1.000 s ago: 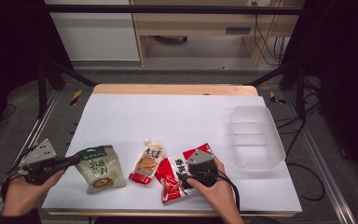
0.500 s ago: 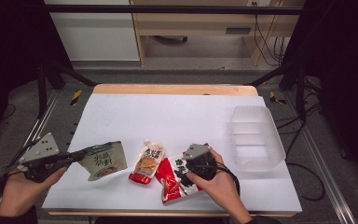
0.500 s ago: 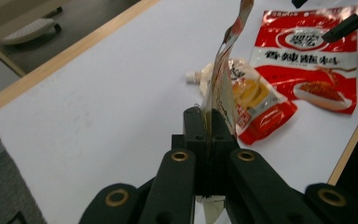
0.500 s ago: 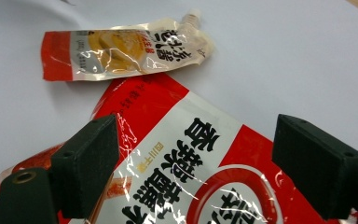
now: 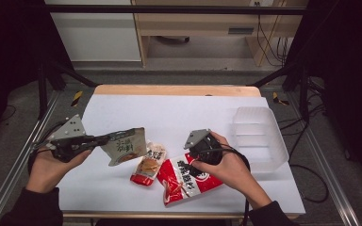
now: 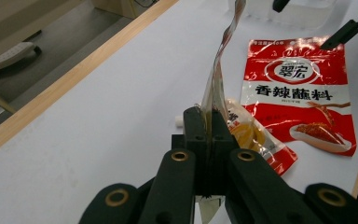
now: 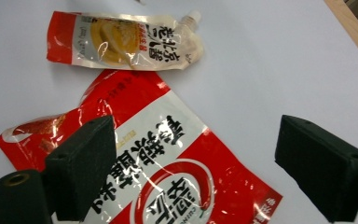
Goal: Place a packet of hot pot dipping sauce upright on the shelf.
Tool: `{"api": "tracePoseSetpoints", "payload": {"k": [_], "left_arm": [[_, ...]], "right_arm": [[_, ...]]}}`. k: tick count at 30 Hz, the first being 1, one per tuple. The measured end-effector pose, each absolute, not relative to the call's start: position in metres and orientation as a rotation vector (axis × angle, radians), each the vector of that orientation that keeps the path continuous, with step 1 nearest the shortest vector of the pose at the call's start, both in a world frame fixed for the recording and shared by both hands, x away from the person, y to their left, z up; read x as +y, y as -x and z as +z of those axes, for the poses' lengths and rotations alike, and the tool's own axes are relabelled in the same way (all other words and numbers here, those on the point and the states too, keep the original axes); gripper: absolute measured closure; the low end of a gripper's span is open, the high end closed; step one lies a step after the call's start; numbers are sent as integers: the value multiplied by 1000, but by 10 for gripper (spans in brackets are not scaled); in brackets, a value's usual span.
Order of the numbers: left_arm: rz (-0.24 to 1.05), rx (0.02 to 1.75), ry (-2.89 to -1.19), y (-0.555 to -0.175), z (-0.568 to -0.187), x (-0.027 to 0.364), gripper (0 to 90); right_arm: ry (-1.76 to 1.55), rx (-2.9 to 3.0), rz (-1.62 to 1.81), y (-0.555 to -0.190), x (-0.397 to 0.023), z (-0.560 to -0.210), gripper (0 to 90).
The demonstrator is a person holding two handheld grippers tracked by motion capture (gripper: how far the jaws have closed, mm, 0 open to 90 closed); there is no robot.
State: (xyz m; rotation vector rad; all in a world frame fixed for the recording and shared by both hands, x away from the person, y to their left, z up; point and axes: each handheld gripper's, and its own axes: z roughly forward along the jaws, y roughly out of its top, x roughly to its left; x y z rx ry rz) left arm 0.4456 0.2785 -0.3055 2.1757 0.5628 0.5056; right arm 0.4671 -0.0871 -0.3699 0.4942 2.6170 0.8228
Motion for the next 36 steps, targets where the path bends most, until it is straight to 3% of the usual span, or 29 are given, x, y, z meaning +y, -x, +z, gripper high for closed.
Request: {"api": "tracePoseSetpoints", "payload": {"k": [4, 16, 29, 36], "left_arm": [[468, 505, -2187, -459, -301, 272, 900], [457, 517, -2205, -487, -299, 252, 900], [483, 467, -2210, -491, -288, 215, 900], [463, 429, -2239, -490, -294, 196, 900]], "right_arm": [[-385, 2652, 807, -480, -81, -363, 153], [-336, 2733, 767, -489, -89, -347, 140], [-413, 2680, 694, -484, -110, -328, 151], [-399, 2680, 638, -487, -107, -308, 203]]}}
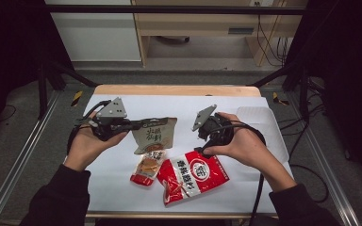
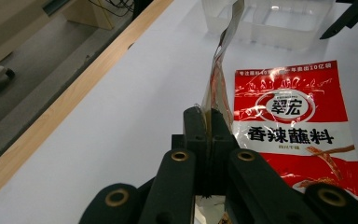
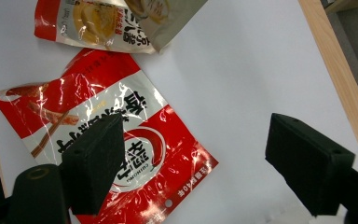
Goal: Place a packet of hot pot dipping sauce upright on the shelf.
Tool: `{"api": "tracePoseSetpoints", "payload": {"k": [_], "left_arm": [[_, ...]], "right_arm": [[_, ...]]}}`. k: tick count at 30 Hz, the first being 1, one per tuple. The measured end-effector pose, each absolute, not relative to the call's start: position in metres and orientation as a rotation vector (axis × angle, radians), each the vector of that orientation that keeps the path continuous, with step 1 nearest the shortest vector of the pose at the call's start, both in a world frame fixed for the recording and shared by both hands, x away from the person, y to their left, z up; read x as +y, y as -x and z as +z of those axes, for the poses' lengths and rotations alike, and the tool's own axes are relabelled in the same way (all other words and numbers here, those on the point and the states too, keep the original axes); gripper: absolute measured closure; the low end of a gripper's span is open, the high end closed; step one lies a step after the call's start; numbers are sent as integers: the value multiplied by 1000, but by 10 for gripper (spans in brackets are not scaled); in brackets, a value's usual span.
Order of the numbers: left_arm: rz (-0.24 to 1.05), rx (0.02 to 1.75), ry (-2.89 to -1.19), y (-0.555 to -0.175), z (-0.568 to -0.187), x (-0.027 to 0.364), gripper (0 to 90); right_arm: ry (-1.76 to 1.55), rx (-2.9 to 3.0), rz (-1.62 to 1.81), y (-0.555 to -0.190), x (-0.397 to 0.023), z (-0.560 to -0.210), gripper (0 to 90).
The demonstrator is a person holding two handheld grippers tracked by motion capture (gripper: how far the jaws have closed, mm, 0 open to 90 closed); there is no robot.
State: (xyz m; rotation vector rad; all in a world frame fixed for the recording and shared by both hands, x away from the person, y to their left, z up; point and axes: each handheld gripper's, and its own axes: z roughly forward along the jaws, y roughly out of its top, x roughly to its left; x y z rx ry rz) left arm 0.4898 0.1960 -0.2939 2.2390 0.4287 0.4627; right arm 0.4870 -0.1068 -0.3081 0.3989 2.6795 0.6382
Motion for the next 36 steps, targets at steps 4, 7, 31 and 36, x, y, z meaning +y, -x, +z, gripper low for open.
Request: {"api": "tracePoseSetpoints", "payload": {"k": [4, 7, 31, 36], "left_arm": [[450, 406, -2249, -490, -297, 186, 900], [444, 399, -2248, -490, -298, 180, 900], [360, 273, -2272, -485, -310, 129, 900], [357, 260, -2275, -484, -312, 126, 900]], "right_arm": [[-376, 2660, 630, -487, -102, -301, 263], [-344, 2643, 637, -485, -97, -296, 295], [-315, 2665, 614, -488, -91, -305, 675], [-300, 2680, 621, -488, -93, -310, 770]]}}
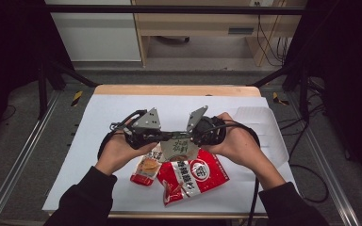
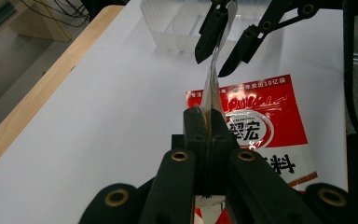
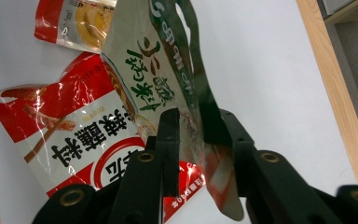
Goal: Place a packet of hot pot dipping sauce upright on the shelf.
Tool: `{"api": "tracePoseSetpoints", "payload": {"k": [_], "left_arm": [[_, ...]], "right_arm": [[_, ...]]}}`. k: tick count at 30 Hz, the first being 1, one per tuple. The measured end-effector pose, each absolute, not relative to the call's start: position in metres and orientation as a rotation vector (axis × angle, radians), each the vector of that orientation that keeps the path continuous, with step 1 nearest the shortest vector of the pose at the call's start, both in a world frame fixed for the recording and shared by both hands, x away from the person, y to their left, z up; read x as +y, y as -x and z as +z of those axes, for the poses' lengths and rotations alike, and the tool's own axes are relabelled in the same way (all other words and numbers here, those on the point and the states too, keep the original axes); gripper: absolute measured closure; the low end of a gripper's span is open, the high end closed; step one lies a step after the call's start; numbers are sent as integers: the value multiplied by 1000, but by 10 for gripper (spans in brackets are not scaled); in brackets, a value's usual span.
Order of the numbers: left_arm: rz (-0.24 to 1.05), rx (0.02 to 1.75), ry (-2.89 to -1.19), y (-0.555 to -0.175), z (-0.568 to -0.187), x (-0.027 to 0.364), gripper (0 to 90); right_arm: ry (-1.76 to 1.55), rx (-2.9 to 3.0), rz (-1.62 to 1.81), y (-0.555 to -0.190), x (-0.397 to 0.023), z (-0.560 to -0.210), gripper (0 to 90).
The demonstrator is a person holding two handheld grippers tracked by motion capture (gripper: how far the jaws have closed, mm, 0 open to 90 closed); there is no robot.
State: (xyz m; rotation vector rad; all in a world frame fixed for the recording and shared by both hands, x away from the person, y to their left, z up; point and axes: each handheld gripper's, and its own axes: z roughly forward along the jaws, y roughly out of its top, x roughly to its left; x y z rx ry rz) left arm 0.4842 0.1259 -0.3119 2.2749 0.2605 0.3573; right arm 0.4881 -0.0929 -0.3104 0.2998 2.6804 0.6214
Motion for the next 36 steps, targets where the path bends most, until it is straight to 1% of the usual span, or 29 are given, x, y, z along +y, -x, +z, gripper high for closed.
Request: {"api": "tracePoseSetpoints", "payload": {"k": [2, 3, 4, 9, 11, 13, 17, 18, 20, 23, 24, 25, 26, 29, 31, 32, 36], "left_arm": [[353, 259, -2278, -484, -313, 125, 900], [353, 259, -2278, -484, -313, 125, 900], [347, 262, -2275, -484, -314, 125, 900], [322, 267, -2265, -484, -316, 123, 899], [314, 267, -2263, -484, -316, 123, 875], [311, 275, -2249, -483, -317, 121, 799], [329, 306, -2245, -483, -314, 122, 578], [338, 315, -2247, -483, -313, 125, 535], [354, 331, -2243, -483, -315, 128, 468], [387, 352, -2246, -484, -316, 132, 331], [404, 365, -2247, -485, -316, 135, 331], [412, 371, -2247, -485, -316, 137, 281], [446, 389, -2257, -484, -316, 143, 240], [461, 426, -2272, -484, -318, 152, 181], [465, 436, -2278, -485, -319, 155, 166], [479, 461, -2298, -485, -323, 162, 157], [502, 511, -2301, -487, -332, 178, 153]], "right_arm": [[-303, 2674, 629, -487, -94, -311, 831], [-303, 2674, 629, -487, -94, -311, 831], [-319, 2681, 627, -487, -95, -311, 869], [-331, 2668, 611, -484, -96, -309, 896], [-331, 2664, 605, -483, -97, -308, 897], [-331, 2658, 599, -482, -98, -305, 899], [-351, 2631, 555, -482, -104, -299, 900], [-375, 2612, 559, -483, -109, -295, 900], [-385, 2594, 571, -484, -116, -291, 900], [-397, 2584, 585, -485, -122, -287, 900], [-403, 2577, 592, -486, -125, -285, 900], [-413, 2566, 605, -486, -128, -282, 900], [-426, 2547, 621, -486, -132, -276, 900], [-439, 2519, 643, -486, -140, -266, 899], [-451, 2510, 650, -486, -142, -263, 899], [-470, 2486, 663, -487, -150, -254, 899], [-513, 2439, 695, -487, -164, -241, 900]]}}
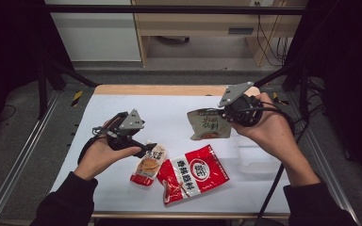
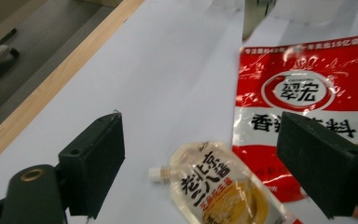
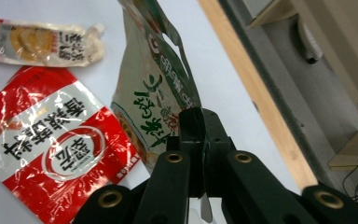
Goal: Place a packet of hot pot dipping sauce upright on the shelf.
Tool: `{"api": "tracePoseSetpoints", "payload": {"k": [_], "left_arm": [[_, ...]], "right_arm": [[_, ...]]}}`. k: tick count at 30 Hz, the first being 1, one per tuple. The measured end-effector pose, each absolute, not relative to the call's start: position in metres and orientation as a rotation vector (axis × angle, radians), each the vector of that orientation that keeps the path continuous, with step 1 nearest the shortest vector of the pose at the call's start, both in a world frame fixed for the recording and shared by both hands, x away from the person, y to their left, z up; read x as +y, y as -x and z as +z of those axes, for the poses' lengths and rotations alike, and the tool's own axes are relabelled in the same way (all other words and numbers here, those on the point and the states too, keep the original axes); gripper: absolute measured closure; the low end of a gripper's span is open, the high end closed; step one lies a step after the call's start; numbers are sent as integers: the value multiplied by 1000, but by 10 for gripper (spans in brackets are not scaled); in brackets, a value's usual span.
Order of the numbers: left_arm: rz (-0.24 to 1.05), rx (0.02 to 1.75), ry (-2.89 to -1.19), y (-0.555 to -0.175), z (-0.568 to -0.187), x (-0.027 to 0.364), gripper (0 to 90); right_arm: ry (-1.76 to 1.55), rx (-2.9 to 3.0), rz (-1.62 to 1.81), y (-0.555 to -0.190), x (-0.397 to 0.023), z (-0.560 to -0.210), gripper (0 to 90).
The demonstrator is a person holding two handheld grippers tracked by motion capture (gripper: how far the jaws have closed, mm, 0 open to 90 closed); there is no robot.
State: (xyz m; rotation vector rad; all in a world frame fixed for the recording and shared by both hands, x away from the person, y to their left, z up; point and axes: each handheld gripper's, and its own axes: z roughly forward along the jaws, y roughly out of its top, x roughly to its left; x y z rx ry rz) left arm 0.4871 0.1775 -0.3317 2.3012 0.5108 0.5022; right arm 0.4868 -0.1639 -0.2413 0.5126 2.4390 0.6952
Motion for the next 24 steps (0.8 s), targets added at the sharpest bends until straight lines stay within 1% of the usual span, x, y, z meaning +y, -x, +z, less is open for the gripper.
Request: {"api": "tracePoseSetpoints", "payload": {"k": [5, 12, 21, 24], "left_arm": [[512, 543, -2327, -489, -344, 191, 149], [486, 622, -2375, -490, -363, 212, 137], [490, 681, -2406, -490, -377, 231, 130], [487, 706, -2398, -491, -380, 241, 129]], "right_arm": [[-558, 2403, 680, -489, -182, -230, 899], [-623, 2353, 662, -499, -210, -223, 898], [-694, 2306, 615, -517, -239, -225, 898], [-709, 2297, 585, -530, -250, -233, 899]]}}
